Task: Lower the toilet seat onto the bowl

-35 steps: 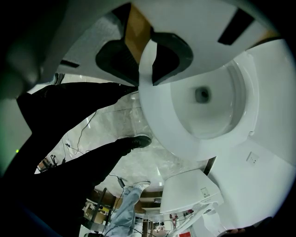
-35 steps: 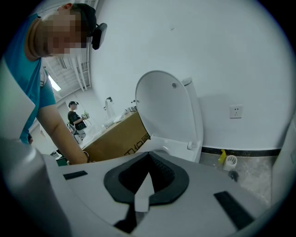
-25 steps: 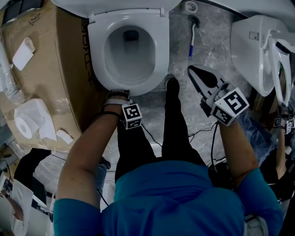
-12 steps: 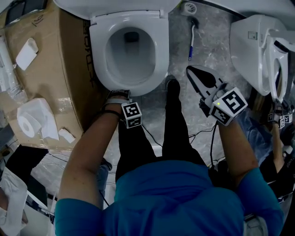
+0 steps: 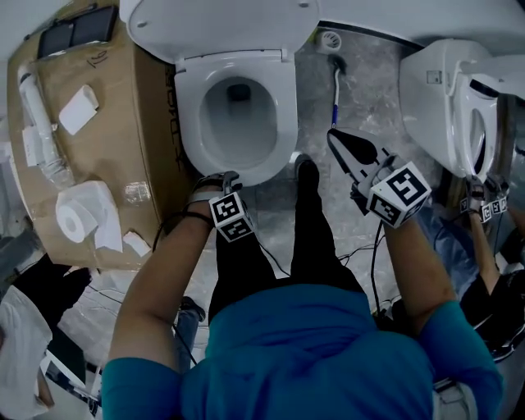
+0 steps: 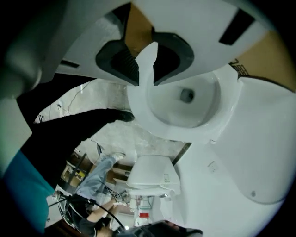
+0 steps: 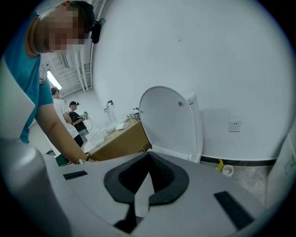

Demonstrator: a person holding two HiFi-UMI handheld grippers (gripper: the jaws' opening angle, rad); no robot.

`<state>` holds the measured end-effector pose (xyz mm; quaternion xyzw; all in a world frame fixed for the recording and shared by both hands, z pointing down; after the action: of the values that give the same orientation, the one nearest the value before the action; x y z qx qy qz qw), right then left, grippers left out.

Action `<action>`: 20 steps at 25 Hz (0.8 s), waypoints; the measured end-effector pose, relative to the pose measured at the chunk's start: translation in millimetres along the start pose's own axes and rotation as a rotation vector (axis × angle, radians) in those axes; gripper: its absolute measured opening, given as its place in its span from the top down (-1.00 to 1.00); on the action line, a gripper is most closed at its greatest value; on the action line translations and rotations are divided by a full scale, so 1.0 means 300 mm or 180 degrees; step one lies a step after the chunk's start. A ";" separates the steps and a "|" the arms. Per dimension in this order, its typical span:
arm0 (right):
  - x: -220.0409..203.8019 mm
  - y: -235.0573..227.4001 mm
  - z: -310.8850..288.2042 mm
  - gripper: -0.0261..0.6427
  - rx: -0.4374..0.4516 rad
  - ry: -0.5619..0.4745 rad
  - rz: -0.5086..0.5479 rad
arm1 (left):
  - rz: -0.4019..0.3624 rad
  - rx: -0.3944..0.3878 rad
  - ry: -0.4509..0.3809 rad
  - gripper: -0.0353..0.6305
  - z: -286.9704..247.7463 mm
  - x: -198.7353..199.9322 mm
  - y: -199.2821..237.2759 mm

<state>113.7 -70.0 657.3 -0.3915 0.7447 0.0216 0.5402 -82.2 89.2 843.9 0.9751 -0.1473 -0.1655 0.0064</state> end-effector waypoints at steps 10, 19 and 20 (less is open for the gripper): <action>0.291 0.100 0.085 0.95 -0.0063 -0.0145 0.0253 | 0.1092 0.0693 -0.1222 0.72 0.521 0.207 0.249; 0.670 0.200 0.184 0.95 -0.0149 -0.0458 0.0559 | 0.1578 0.1242 -0.2074 0.88 1.115 0.303 0.405; 0.708 0.213 0.193 0.95 -0.0145 -0.0478 0.0594 | 0.1602 0.1276 -0.2172 0.88 1.174 0.317 0.416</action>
<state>97.3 -118.2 433.9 -0.3299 0.7346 0.1180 0.5810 -146.4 -44.9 488.3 0.7809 -0.4020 -0.4383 -0.1909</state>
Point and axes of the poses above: the fingertips, and each gripper's own axes: z backward along the fingers, y to its left, x out of its top, the point moved 5 cm from there along z, backward along the fingers, and after that the axes turned 6 degrees about -y, right-handed, at the moved point
